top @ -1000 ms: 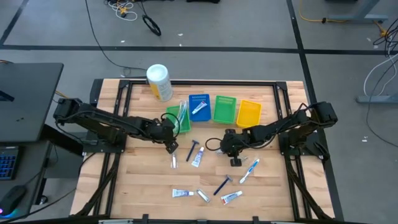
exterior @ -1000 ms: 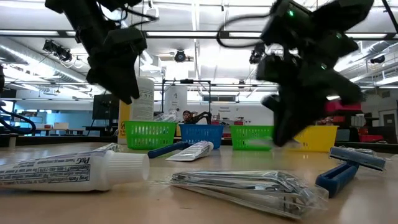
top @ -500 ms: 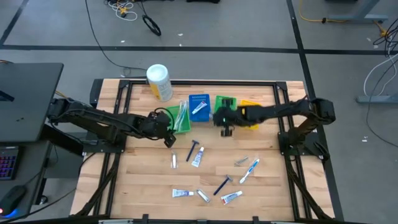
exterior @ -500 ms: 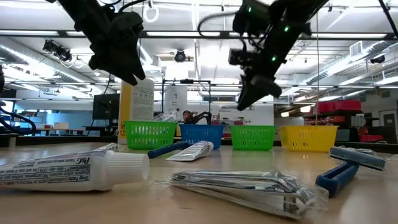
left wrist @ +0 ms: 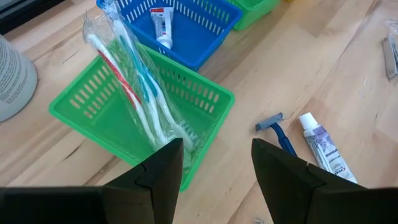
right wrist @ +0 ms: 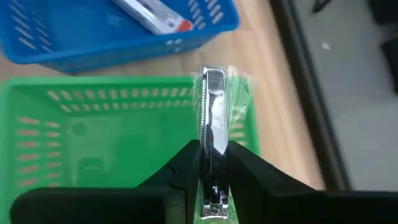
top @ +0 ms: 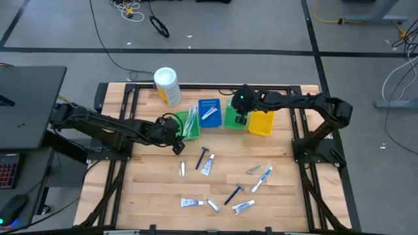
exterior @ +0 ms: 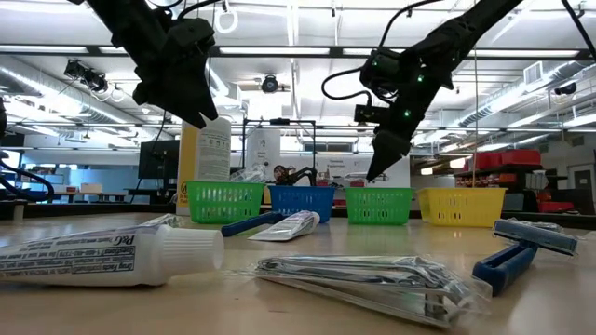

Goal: Pick & Place Travel size toiletries
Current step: Put the silver nail cutter into the right green basket, then put the blue razor into the yellow basket

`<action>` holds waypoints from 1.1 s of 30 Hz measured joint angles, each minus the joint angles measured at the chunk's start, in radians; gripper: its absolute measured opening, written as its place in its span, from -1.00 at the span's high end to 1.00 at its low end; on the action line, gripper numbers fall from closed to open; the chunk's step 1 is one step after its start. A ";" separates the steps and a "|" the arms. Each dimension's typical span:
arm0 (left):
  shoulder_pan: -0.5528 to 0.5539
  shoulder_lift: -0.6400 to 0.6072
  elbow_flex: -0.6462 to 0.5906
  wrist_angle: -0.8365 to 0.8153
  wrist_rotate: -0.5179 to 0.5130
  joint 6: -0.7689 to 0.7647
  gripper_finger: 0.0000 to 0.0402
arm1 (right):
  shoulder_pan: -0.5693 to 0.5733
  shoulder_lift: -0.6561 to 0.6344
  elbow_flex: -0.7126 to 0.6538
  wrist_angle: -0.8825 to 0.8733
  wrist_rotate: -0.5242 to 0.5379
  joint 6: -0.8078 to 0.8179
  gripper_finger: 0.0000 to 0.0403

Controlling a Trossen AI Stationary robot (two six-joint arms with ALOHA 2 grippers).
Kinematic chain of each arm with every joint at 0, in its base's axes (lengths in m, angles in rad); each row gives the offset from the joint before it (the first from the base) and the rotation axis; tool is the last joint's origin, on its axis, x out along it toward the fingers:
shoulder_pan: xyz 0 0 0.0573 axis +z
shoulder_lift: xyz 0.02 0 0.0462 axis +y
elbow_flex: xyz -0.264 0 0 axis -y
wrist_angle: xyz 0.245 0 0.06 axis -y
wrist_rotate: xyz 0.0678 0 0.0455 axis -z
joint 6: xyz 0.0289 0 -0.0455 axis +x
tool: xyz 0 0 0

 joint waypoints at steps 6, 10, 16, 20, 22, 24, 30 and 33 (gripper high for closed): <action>0.000 0.000 0.000 0.000 0.000 0.000 0.00 | -0.023 0.000 0.000 -0.010 -0.028 0.007 0.53; 0.000 0.000 0.000 0.000 0.000 0.001 0.00 | -0.021 0.000 0.000 -0.026 -0.028 0.008 0.38; 0.000 0.000 0.000 0.000 0.000 -0.001 0.00 | -0.016 -0.001 0.000 -0.037 -0.026 0.035 0.16; 0.000 0.000 0.000 0.000 0.000 0.000 0.00 | 0.029 -0.001 0.000 -0.035 -0.027 0.067 0.12; 0.000 0.000 0.000 0.000 0.000 0.000 0.00 | 0.073 -0.001 0.000 -0.035 -0.027 0.067 0.11; 0.000 0.000 0.000 0.000 0.000 -0.001 0.00 | 0.129 -0.001 0.000 -0.035 -0.025 0.056 0.11; 0.000 0.000 0.000 0.001 0.000 -0.001 0.00 | 0.325 -0.001 0.010 -0.001 -0.028 0.100 0.11; 0.000 0.000 0.000 0.004 0.000 -0.001 0.00 | 0.410 -0.001 0.010 0.007 -0.028 0.125 0.11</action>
